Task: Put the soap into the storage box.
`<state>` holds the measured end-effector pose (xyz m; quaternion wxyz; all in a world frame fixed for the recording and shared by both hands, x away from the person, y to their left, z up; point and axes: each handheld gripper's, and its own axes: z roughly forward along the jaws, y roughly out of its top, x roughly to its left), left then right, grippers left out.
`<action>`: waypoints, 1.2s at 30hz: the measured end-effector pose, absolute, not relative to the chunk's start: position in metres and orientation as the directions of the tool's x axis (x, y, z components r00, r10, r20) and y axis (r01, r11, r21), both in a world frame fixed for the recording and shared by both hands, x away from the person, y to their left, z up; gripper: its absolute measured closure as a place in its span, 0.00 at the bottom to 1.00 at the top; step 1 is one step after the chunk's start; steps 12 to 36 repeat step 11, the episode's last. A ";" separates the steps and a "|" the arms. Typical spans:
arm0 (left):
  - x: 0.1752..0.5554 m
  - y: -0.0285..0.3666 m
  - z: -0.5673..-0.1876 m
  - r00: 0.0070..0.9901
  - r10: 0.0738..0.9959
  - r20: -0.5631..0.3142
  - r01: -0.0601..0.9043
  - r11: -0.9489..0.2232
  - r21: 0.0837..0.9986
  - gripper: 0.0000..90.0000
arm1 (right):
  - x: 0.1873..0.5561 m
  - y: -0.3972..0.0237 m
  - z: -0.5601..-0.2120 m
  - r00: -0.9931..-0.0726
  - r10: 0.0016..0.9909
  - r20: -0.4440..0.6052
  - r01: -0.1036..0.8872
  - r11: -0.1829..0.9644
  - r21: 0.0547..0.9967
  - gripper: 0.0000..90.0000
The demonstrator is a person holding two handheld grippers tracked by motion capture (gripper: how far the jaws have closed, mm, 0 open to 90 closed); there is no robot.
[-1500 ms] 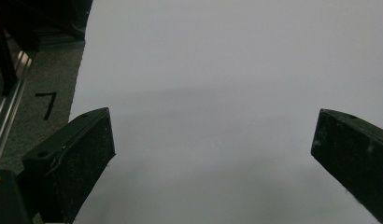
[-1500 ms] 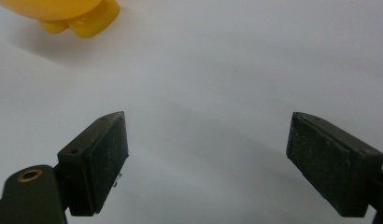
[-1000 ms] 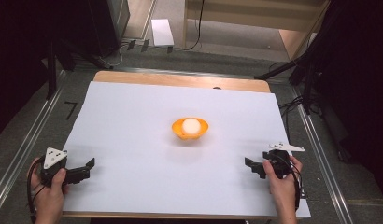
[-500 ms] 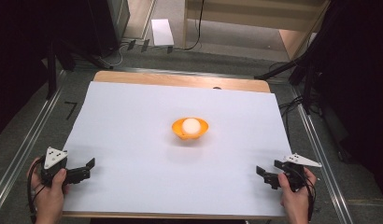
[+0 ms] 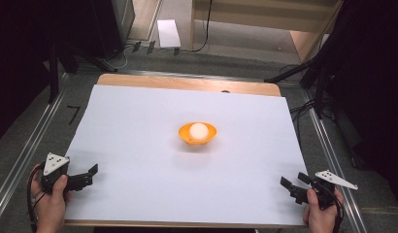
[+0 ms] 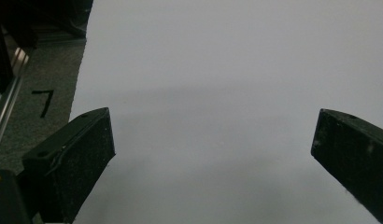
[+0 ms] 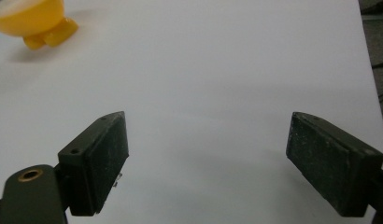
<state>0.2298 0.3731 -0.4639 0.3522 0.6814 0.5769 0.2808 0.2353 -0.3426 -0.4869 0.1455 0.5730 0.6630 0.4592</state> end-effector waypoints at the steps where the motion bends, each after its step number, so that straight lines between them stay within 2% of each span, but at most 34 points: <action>1: 0.230 0.373 -0.464 0.173 0.985 -0.019 0.587 -0.087 0.805 0.00 | 0.235 -0.343 -0.488 -0.303 0.886 0.350 0.625 -0.092 0.775 0.15; 6: 0.230 0.369 -0.464 0.175 0.985 0.010 0.590 -0.113 0.799 0.00 | 0.234 -0.342 -0.491 -0.313 0.872 0.377 0.608 -0.121 0.785 0.16; 11: 0.230 0.368 -0.465 0.171 0.985 0.024 0.590 -0.122 0.798 0.00 | 0.233 -0.347 -0.492 -0.287 0.866 0.410 0.592 -0.176 0.787 0.16; 36: 0.230 0.368 -0.465 0.171 0.985 0.024 0.590 -0.122 0.798 0.00 | 0.233 -0.347 -0.492 -0.287 0.866 0.410 0.592 -0.176 0.787 0.16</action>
